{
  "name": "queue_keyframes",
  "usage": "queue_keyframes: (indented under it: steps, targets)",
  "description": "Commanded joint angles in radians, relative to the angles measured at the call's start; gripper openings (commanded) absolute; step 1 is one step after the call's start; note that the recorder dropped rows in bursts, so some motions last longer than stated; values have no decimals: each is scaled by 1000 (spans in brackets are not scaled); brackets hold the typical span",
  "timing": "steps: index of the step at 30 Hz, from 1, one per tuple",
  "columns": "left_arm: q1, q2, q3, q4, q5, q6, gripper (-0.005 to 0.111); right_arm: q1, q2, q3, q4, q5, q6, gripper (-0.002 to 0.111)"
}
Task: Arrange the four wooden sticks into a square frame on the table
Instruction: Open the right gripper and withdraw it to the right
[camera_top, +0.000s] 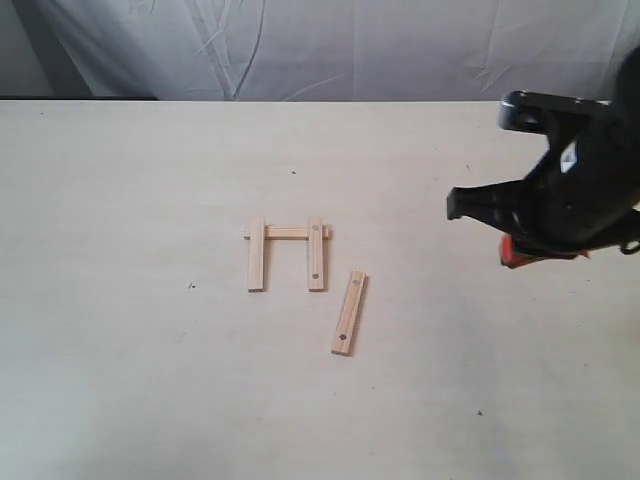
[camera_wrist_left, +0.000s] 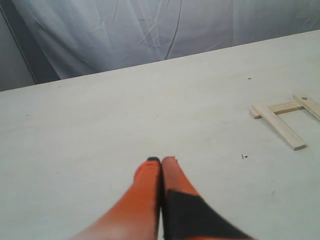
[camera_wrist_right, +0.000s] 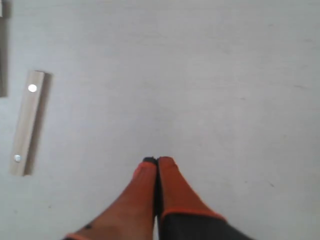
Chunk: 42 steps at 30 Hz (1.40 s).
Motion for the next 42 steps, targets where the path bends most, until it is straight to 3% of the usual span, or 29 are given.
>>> queue_keyframes:
  steps: [1, 12, 17, 26, 30, 37, 42]
  targets:
    - [1, -6, 4, 58, -64, 2, 0, -32, -136, 83, -23, 21, -58, 0]
    - [1, -6, 4, 59, -460, 2, 0, -32, -376, 108, -82, 37, -58, 0]
    - [1, -6, 4, 66, -484, -2, 0, -32, -384, 124, -82, 15, -58, 0]
    - [1, 2, 4, -18, -473, -174, 0, -32, -389, 218, -52, -42, -64, 0]
    - [1, 128, -95, -18, -390, -199, 0, -32, -389, 218, -54, -47, -64, 0]
    - [-1, 472, -422, 48, -81, -163, 0, -32, -389, 218, -60, -56, -64, 0]
    - [-57, 782, -614, -248, 147, 162, 0, -32, -389, 218, -24, -87, -64, 0]
